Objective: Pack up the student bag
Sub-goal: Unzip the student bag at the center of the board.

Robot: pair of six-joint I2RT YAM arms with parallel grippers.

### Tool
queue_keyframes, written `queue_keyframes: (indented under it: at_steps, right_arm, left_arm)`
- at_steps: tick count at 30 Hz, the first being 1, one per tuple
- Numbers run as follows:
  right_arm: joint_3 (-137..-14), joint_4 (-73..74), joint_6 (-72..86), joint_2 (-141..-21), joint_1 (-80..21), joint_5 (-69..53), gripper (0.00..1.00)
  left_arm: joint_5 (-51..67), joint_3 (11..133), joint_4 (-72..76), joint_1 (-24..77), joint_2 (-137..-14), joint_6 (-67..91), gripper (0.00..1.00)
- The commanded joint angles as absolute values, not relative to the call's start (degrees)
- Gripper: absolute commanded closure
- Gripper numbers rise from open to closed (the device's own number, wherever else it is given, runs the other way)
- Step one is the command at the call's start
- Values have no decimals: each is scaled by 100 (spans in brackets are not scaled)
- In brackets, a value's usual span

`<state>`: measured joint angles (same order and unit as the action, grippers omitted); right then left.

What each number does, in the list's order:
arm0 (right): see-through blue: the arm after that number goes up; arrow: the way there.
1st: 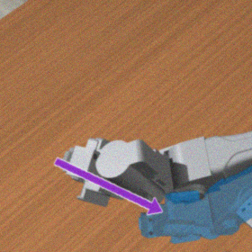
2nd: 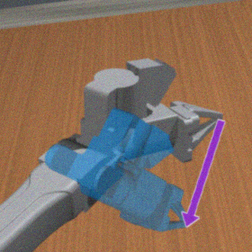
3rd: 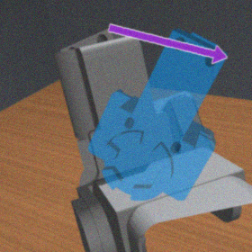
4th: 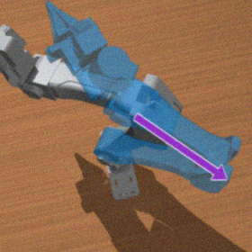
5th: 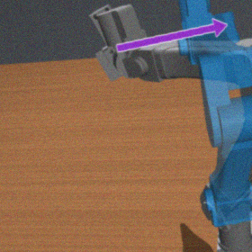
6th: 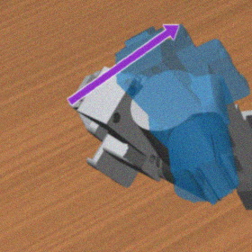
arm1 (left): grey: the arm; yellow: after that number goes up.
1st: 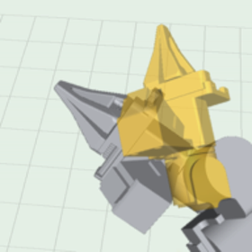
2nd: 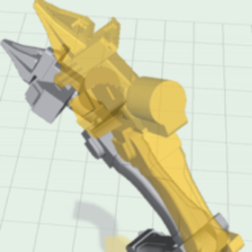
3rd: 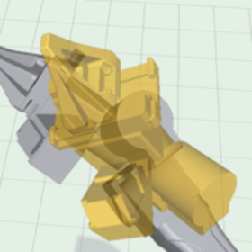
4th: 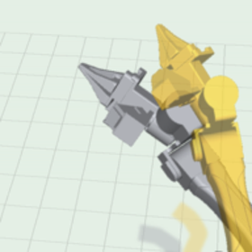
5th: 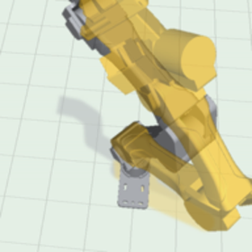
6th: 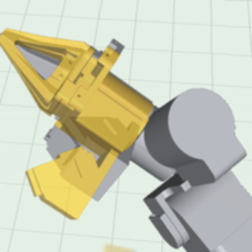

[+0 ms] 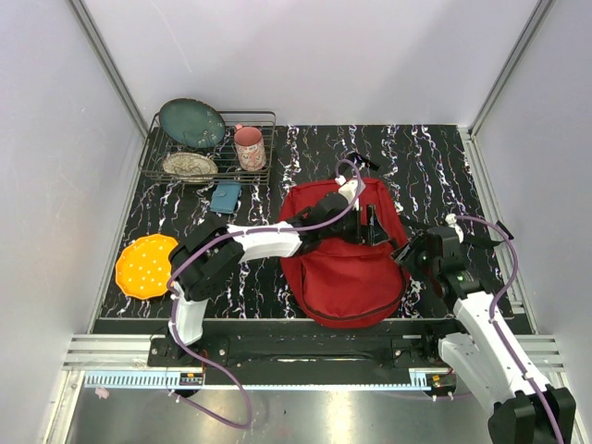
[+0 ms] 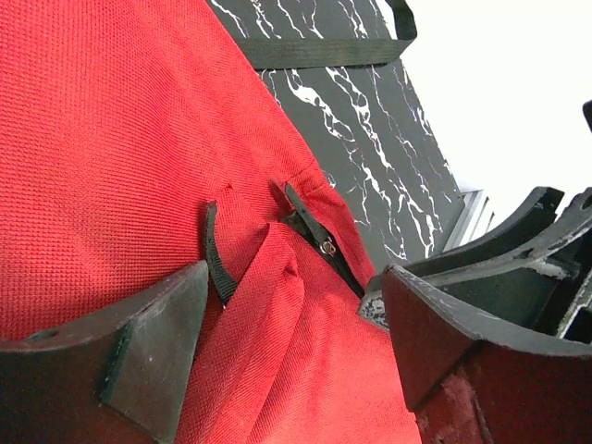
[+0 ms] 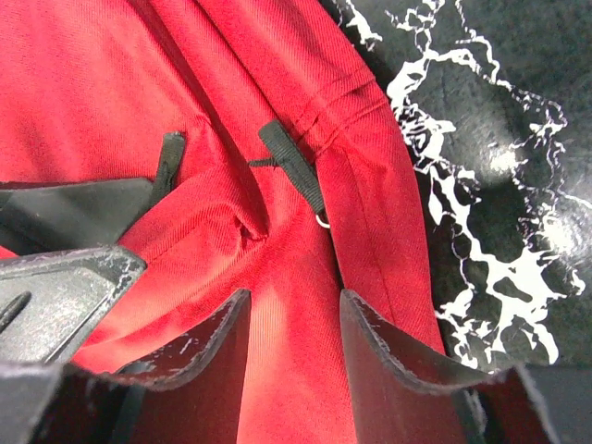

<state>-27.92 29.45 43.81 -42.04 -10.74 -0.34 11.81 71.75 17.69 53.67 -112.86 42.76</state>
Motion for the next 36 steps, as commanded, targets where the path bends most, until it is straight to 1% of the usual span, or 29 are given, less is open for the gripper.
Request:
queue_keyframes:
  at_steps: [1,2,8,10,11,15,16,18,21,22,28,36]
  right_arm:
    - [-2725,2804,4614,-3999,-1046,-194,51]
    - [-2716,2821,4632,-3964,-1037,-115,52]
    - [-2716,2988,4509,-3762,-1046,193,54]
    - [-2716,3050,4465,-3692,-1046,228,54]
    - [-2725,3059,4447,-3665,-1046,211,54]
    - [-2733,3120,4386,-3577,-1046,229,55]
    - [-2733,3138,4377,-3560,-1046,220,55]
    - [-2725,3129,4386,-3533,-1046,202,55]
    - [-2725,3094,4359,-3551,-1046,176,55]
    - [-2725,3085,4359,-3568,-1046,176,55]
    - [-2725,3076,4342,-3586,-1046,141,55]
    - [-2716,3076,4307,-3586,-1046,132,55]
  left_arm:
    - [1073,7503,1057,5353,-11504,4123,20]
    - [959,7662,567,5353,-11574,4044,20]
    - [90,8788,-1069,5352,-12014,3437,21]
    - [17,9078,-1317,5352,-12154,3244,23]
    - [-287,9166,-1562,5353,-12199,3191,23]
    - [-624,9596,-2055,5361,-12348,2796,25]
    - [-668,9641,-2161,5370,-12366,2725,29]
    - [-791,9659,-2294,5379,-12349,2585,30]
    - [-738,9694,-2399,5379,-12427,2461,35]
    - [-703,9703,-2417,5379,-12480,2452,39]
    - [-361,9843,-2417,5458,-12700,2452,51]
    - [-632,10309,-2812,5686,-13051,2320,51]
